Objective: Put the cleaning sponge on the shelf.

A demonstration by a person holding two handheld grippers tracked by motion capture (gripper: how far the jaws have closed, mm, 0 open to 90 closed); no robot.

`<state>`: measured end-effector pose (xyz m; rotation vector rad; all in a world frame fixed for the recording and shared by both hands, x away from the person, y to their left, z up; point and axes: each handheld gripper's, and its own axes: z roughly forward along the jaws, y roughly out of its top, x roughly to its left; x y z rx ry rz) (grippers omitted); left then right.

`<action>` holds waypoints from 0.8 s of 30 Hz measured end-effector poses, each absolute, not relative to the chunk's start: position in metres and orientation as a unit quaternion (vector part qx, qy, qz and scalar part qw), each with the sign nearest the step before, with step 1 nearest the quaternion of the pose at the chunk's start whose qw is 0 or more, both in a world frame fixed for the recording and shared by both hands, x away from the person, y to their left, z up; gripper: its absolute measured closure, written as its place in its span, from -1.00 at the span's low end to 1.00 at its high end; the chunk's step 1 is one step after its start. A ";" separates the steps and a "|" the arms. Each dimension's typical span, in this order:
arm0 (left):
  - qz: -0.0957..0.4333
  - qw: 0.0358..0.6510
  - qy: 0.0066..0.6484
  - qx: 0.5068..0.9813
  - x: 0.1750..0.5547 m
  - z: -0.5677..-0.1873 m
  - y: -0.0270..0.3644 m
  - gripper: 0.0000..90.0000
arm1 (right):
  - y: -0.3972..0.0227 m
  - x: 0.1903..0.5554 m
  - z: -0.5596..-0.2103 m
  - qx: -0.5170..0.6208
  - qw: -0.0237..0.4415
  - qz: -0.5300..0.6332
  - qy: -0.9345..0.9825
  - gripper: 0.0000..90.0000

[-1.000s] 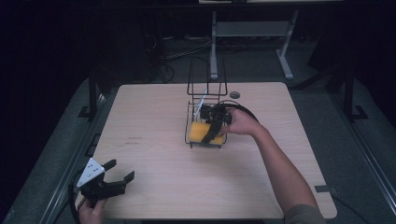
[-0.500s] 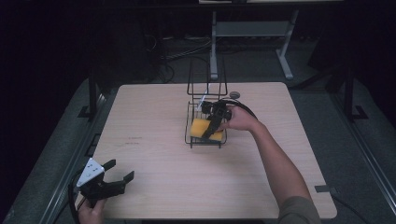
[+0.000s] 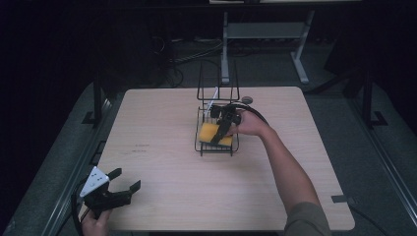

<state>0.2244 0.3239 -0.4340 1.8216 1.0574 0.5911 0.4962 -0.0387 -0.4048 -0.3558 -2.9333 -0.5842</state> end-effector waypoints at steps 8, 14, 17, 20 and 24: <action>0.240 0.459 0.429 0.740 0.224 -0.434 0.324 -0.70 | -0.038 0.497 -0.406 -0.121 0.063 -0.194 -0.971 -0.54; 0.241 0.458 0.427 0.741 0.223 -0.434 0.323 -0.70 | -0.038 0.495 -0.402 -0.123 0.059 -0.203 -0.970 -0.61; 0.241 0.459 0.426 0.741 0.223 -0.433 0.322 -0.70 | -0.038 0.493 -0.400 -0.125 0.057 -0.206 -0.969 -0.63; 0.240 0.460 0.426 0.741 0.223 -0.434 0.321 -0.70 | -0.040 0.492 -0.396 -0.126 0.054 -0.213 -0.967 -0.63; 0.240 0.457 0.426 0.743 0.224 -0.434 0.321 -0.70 | -0.043 0.489 -0.393 -0.124 0.050 -0.225 -0.965 -0.63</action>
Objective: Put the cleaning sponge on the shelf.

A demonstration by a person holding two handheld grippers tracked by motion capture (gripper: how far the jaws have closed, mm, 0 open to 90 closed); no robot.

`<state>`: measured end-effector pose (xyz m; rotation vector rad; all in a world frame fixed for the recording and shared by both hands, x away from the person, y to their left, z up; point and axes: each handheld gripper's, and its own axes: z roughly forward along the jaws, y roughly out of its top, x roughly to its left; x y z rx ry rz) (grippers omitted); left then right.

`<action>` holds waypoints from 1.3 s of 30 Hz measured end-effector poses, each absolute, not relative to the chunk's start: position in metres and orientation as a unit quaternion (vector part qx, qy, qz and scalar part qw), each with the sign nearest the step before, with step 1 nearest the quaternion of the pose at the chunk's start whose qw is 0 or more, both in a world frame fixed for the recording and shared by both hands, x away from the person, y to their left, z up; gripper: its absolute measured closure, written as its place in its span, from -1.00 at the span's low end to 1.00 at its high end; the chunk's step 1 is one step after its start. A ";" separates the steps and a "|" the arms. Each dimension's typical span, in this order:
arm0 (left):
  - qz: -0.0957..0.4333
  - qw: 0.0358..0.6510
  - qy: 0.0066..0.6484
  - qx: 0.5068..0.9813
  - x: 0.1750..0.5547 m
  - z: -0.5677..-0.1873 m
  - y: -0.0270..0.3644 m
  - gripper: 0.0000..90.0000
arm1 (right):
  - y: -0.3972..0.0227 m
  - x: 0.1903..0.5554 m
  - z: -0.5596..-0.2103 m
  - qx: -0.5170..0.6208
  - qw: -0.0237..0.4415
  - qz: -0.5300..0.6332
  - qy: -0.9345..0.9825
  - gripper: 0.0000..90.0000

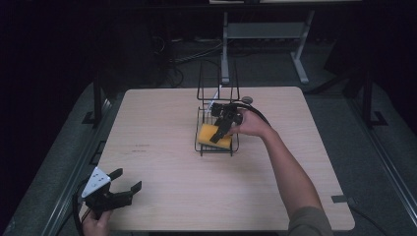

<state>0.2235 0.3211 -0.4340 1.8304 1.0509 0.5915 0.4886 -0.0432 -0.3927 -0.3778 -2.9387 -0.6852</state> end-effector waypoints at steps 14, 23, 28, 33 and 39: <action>0.240 0.458 0.423 0.744 0.223 -0.434 0.319 -0.70 | -0.060 0.480 -0.392 -0.143 0.027 -0.256 -0.956 -0.63; 0.239 0.458 0.422 0.745 0.223 -0.434 0.318 -0.70 | -0.071 0.473 -0.387 -0.152 0.014 -0.260 -0.954 -0.65; 0.238 0.459 0.421 0.746 0.223 -0.434 0.317 -0.70 | -0.083 0.469 -0.393 -0.161 0.014 -0.258 -0.953 -0.66; 0.237 0.456 0.418 0.749 0.224 -0.434 0.316 -0.70 | -0.094 0.467 -0.393 -0.168 0.008 -0.274 -0.947 -0.66; 0.238 0.456 0.418 0.749 0.224 -0.434 0.315 -0.70 | -0.107 0.461 -0.393 -0.175 0.006 -0.274 -0.945 -0.67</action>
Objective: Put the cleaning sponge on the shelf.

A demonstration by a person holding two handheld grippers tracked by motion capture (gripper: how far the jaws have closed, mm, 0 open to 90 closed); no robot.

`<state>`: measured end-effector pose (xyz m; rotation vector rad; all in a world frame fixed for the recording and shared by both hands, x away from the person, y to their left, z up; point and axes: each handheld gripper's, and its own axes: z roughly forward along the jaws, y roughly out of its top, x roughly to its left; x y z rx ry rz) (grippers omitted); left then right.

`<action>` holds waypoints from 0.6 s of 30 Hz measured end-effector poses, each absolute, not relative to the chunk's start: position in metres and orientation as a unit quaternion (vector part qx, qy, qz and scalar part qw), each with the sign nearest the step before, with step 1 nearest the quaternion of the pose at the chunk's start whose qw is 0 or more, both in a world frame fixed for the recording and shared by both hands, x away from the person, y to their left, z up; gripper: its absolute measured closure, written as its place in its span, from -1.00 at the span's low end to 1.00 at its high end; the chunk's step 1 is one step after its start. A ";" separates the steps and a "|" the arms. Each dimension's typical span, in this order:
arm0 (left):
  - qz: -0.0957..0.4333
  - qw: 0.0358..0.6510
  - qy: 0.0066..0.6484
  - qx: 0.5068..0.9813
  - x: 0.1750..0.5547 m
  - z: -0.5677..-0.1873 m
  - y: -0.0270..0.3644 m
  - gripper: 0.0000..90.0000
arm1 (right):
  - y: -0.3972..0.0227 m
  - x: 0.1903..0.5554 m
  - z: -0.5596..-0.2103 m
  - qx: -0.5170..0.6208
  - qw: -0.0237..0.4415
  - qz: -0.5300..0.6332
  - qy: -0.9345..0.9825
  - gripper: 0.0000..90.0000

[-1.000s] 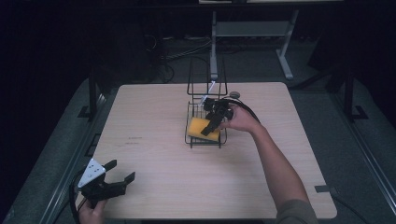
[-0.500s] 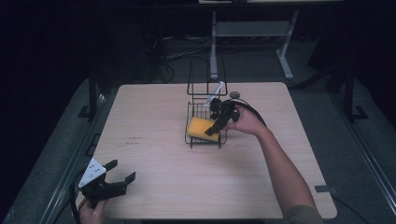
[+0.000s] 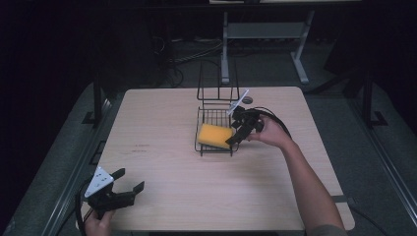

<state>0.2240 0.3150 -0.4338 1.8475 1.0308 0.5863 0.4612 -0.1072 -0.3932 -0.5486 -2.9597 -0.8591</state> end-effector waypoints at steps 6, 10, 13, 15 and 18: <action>0.238 0.457 0.419 0.748 0.224 -0.434 0.314 -0.70 | -0.114 0.456 -0.395 -0.185 0.007 -0.278 -0.943 -0.67; 0.236 0.455 0.418 0.750 0.224 -0.434 0.314 -0.70 | -0.120 0.452 -0.397 -0.186 0.005 -0.279 -0.942 -0.67; 0.237 0.456 0.415 0.751 0.223 -0.434 0.314 -0.70 | -0.125 0.448 -0.396 -0.192 0.005 -0.279 -0.941 -0.67; 0.237 0.455 0.416 0.751 0.223 -0.434 0.314 -0.70 | -0.128 0.446 -0.397 -0.195 0.005 -0.281 -0.940 -0.67; 0.236 0.456 0.416 0.751 0.224 -0.434 0.314 -0.70 | -0.132 0.443 -0.397 -0.196 0.003 -0.279 -0.940 -0.67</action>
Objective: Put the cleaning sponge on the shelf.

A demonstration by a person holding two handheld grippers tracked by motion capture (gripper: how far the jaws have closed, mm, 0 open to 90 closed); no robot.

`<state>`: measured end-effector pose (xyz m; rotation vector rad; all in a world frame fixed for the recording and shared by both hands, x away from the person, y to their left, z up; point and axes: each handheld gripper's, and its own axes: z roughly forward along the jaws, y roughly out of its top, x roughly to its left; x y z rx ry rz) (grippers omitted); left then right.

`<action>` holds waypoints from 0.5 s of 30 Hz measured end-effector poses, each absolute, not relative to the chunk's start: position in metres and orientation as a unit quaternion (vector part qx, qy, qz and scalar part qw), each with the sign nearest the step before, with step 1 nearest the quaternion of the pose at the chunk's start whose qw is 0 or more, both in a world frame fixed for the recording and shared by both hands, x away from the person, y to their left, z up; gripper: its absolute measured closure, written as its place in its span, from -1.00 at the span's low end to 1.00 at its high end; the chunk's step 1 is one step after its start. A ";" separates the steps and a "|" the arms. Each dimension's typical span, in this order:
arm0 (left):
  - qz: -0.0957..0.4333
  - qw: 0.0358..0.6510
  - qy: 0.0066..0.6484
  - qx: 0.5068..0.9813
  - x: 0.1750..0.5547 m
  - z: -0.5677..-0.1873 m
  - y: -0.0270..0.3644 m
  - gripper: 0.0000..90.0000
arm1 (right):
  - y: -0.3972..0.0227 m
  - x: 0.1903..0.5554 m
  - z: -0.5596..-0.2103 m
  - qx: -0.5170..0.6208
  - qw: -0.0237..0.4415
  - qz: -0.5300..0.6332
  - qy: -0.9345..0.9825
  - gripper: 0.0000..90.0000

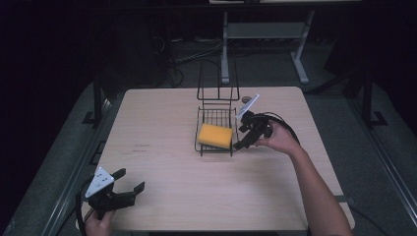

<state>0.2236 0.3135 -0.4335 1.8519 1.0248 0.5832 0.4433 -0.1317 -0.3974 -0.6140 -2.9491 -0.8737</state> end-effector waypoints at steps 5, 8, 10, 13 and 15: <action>0.236 0.454 0.416 0.751 0.224 -0.434 0.314 -0.70 | -0.140 0.439 -0.397 -0.203 0.001 -0.284 -0.937 -0.67; 0.237 0.454 0.417 0.751 0.224 -0.434 0.314 -0.70 | -0.145 0.437 -0.398 -0.204 0.000 -0.286 -0.936 -0.67; 0.237 0.453 0.417 0.751 0.225 -0.434 0.314 -0.70 | -0.148 0.435 -0.400 -0.209 -0.001 -0.285 -0.935 -0.67; 0.236 0.454 0.415 0.753 0.225 -0.434 0.313 -0.70 | -0.152 0.433 -0.402 -0.212 0.000 -0.285 -0.935 -0.67; 0.237 0.453 0.415 0.752 0.225 -0.434 0.312 -0.70 | -0.155 0.430 -0.403 -0.213 0.000 -0.285 -0.935 -0.67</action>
